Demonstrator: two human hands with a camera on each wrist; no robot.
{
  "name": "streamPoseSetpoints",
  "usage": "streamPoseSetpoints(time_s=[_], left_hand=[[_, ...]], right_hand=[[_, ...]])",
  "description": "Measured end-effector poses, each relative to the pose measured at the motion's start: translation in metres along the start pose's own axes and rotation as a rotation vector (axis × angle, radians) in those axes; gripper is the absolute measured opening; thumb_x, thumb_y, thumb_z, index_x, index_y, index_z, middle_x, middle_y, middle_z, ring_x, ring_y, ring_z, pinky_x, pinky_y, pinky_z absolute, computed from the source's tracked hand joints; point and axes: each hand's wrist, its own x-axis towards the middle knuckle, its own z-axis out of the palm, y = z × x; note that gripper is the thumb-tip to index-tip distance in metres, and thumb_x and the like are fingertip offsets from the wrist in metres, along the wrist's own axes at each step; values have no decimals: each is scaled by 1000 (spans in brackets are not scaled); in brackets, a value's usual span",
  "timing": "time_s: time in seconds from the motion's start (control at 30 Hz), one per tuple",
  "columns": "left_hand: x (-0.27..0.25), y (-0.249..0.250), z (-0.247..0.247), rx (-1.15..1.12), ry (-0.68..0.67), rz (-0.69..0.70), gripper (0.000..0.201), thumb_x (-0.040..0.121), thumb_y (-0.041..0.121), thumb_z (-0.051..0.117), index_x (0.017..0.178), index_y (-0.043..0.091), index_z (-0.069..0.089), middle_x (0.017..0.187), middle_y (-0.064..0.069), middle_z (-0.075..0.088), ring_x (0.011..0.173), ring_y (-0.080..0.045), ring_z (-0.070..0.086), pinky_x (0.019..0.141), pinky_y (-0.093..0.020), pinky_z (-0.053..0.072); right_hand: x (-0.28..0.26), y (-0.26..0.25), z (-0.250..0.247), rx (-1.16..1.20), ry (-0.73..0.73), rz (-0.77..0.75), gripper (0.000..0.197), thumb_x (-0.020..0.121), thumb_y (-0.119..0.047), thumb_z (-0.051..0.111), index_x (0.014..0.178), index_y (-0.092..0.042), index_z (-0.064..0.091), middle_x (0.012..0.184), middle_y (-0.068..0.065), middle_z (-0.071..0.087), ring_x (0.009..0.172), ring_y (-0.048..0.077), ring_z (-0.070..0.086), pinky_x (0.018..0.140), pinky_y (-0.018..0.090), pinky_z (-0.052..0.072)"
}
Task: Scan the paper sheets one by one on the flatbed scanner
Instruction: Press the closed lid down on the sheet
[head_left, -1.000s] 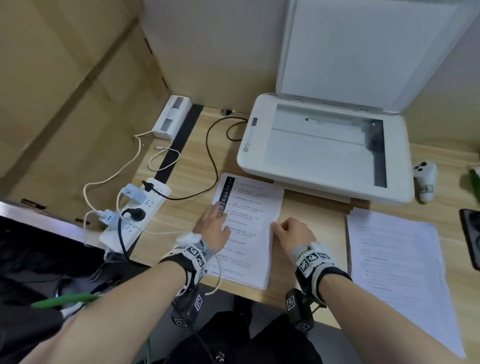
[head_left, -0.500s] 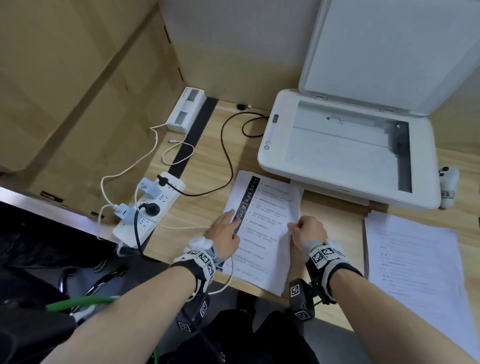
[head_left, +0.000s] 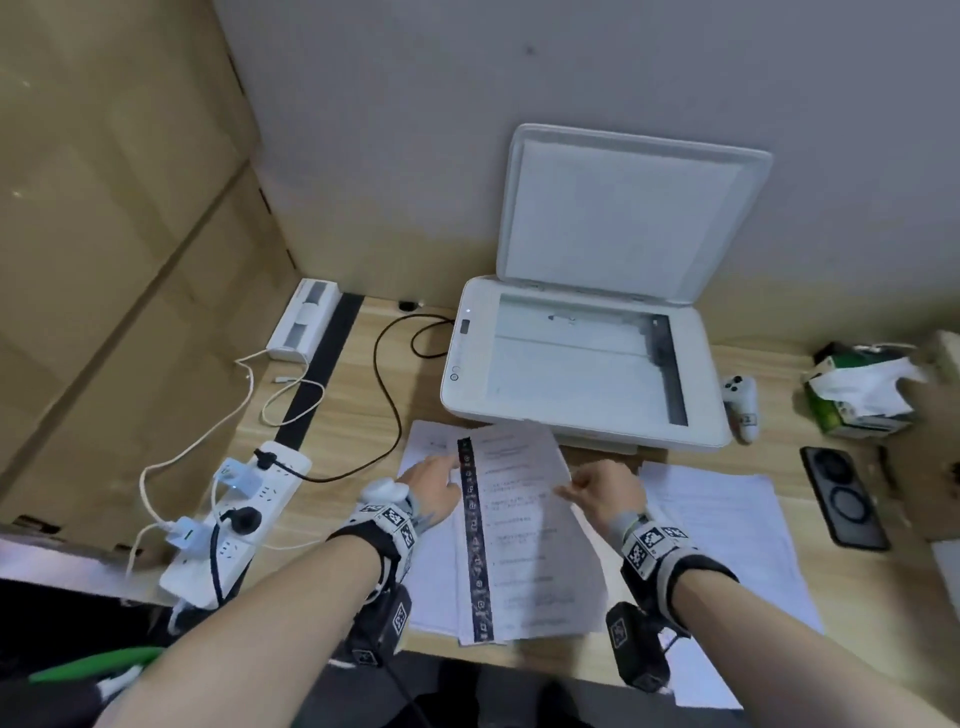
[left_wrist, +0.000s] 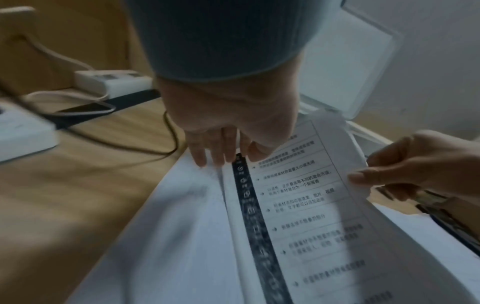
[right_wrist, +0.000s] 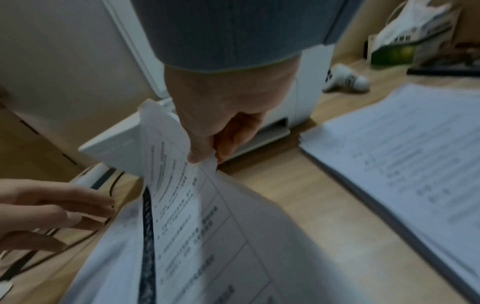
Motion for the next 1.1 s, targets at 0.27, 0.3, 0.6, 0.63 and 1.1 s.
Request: streamPoseSetpoints(time_s=[0.27, 0.3, 0.6, 0.63, 1.1], left_hand=[[26, 84, -65, -14, 44, 389, 29, 92, 19, 50, 110, 26, 72, 113, 6, 70, 97, -12, 63, 86, -25, 47], [30, 92, -68, -29, 58, 417, 29, 93, 20, 50, 114, 26, 70, 117, 7, 69, 102, -13, 63, 90, -27, 48], [57, 88, -50, 248, -51, 442, 53, 100, 20, 36, 152, 10, 30, 161, -3, 22, 149, -20, 19, 120, -30, 17], [59, 81, -47, 284, -44, 428, 55, 102, 22, 33, 154, 9, 23, 164, -4, 13, 151, -18, 11, 121, -28, 11], [121, 116, -48, 477, 63, 139, 68, 99, 23, 28, 155, 8, -7, 163, -6, -17, 151, -20, -12, 123, -36, 0]], right_hand=[[29, -15, -83, -53, 217, -89, 7, 89, -21, 60, 88, -21, 67, 82, 2, 72, 82, 28, 68, 68, 35, 53], [32, -17, -87, -60, 225, -101, 15, 89, -17, 57, 97, -23, 68, 93, 3, 73, 88, 28, 67, 71, 35, 53], [47, -28, -80, -26, 132, -209, 69, 95, -21, 56, 156, -16, 25, 161, 2, 27, 145, 21, 32, 117, 33, 29], [49, -21, -77, -28, 136, -197, 69, 97, -24, 54, 157, -15, 22, 164, 3, 21, 148, 21, 26, 119, 33, 25], [115, 69, -84, -384, 103, -84, 79, 95, -53, -6, 158, -6, 1, 165, 14, -6, 154, 26, -6, 125, 35, 0]])
